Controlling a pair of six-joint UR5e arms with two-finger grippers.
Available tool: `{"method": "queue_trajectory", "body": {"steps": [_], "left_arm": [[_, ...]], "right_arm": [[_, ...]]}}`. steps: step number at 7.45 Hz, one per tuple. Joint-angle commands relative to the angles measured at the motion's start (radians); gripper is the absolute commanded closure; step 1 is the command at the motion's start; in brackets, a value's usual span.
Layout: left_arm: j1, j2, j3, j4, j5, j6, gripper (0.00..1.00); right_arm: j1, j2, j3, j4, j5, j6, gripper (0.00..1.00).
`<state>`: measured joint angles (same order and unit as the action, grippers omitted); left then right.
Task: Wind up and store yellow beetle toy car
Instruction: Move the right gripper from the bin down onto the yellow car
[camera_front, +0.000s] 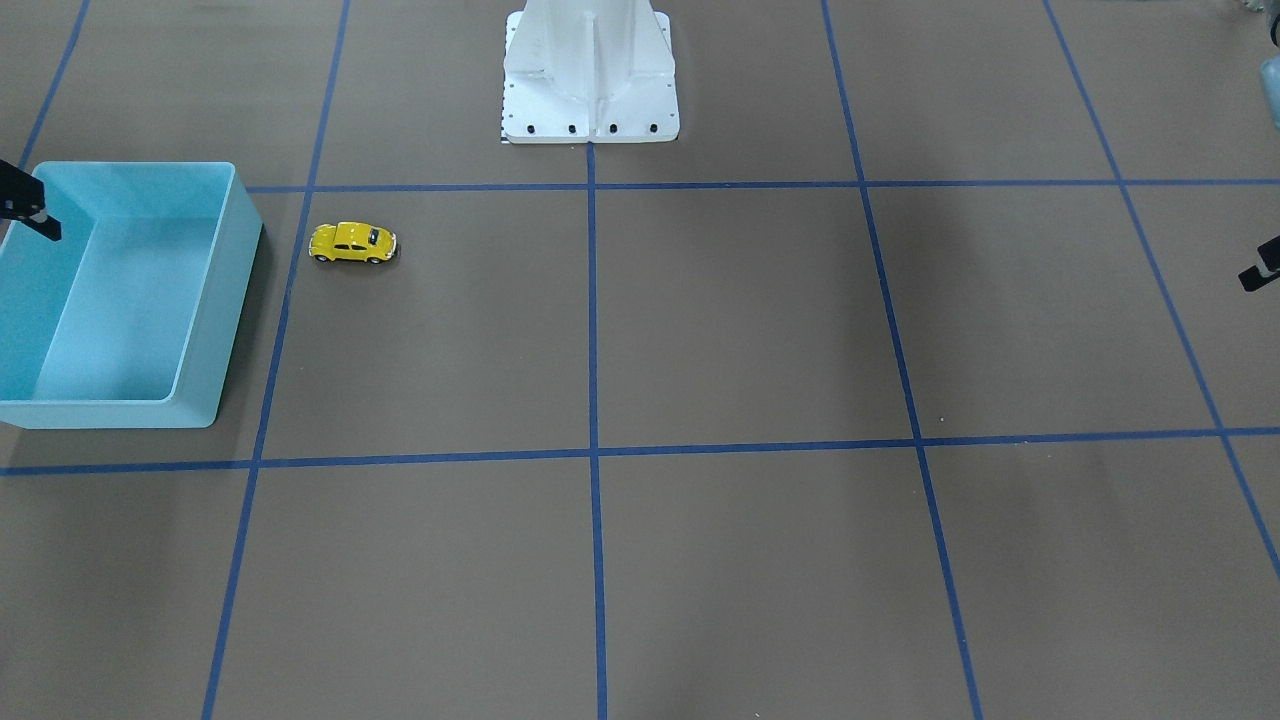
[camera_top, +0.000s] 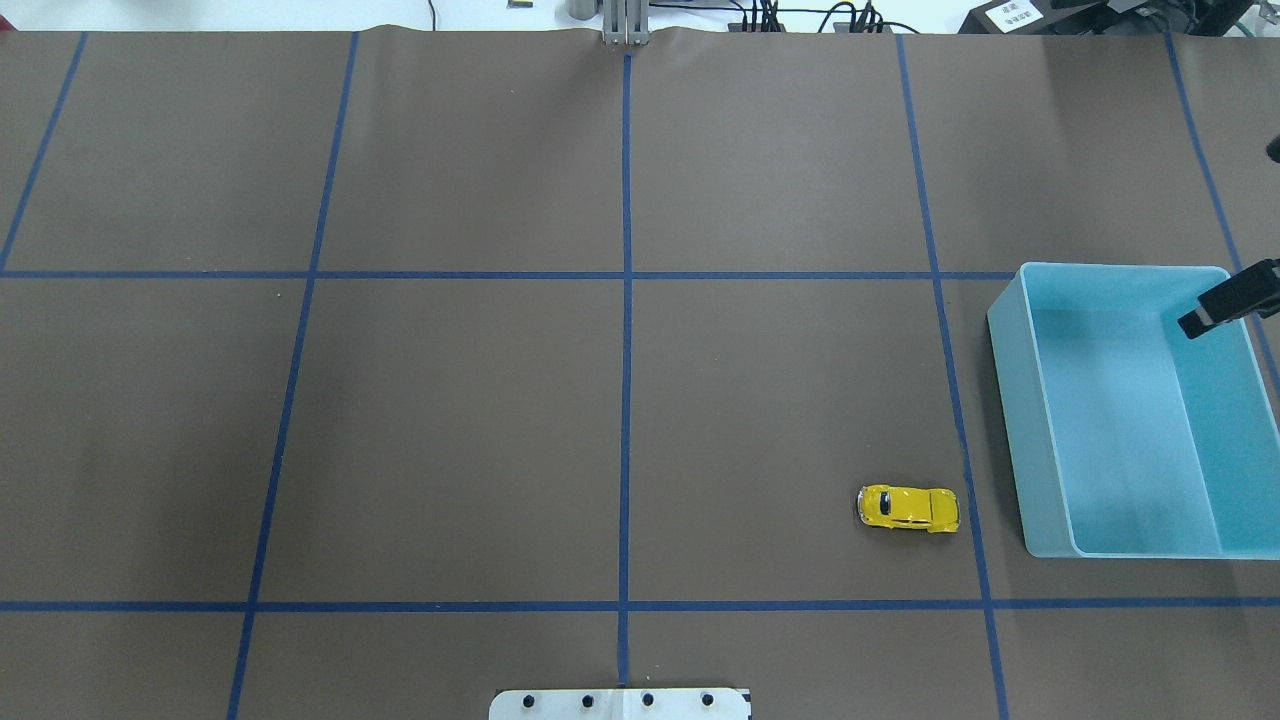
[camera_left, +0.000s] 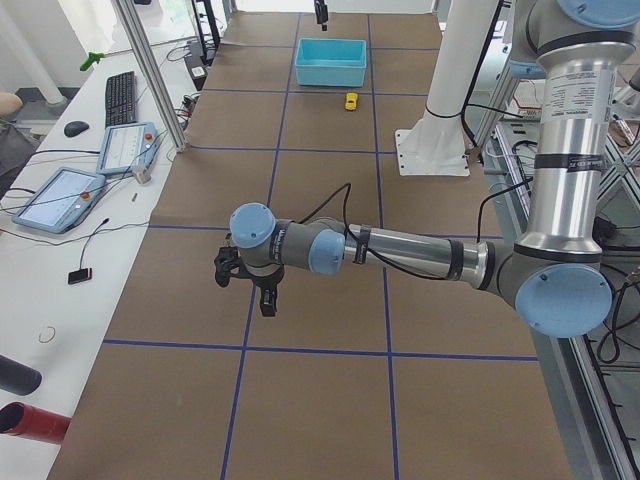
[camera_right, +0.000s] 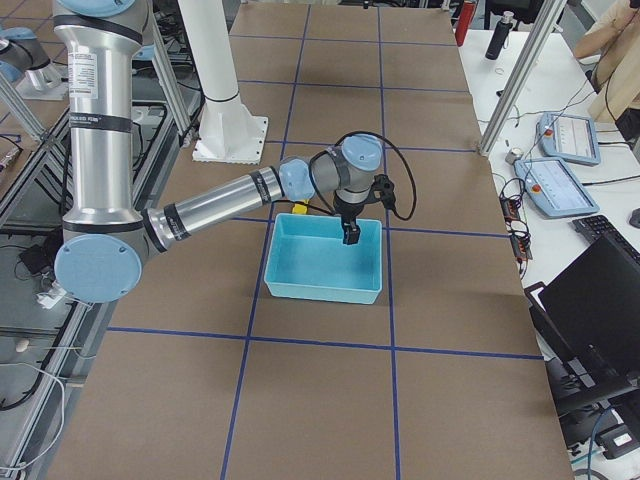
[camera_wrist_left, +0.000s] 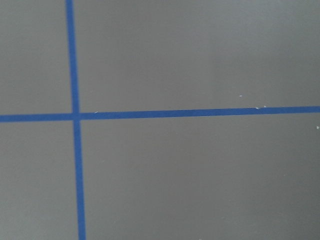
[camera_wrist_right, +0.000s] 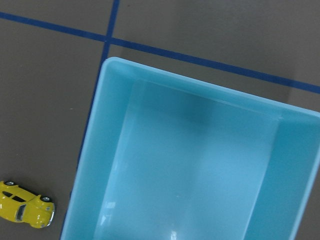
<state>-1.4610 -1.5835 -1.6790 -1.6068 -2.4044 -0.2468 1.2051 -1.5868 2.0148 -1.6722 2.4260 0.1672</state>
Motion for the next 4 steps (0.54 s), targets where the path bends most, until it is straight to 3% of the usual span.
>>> {"method": "queue_trajectory", "body": {"steps": [1, 3, 4], "left_arm": [[-0.034, 0.049, -0.007, 0.005, 0.077, 0.004, 0.0], [-0.036, 0.082, -0.01, 0.011, 0.079, 0.004, 0.0], [-0.035, 0.082, -0.005, 0.012, 0.079, 0.003, 0.0]], "right_arm": [[-0.056, 0.036, 0.01, 0.0, -0.01, 0.0, 0.0], [-0.135, 0.04, 0.051, 0.0, -0.03, 0.0, 0.0], [-0.245, 0.069, 0.102, -0.001, -0.129, 0.0, 0.0]]}}
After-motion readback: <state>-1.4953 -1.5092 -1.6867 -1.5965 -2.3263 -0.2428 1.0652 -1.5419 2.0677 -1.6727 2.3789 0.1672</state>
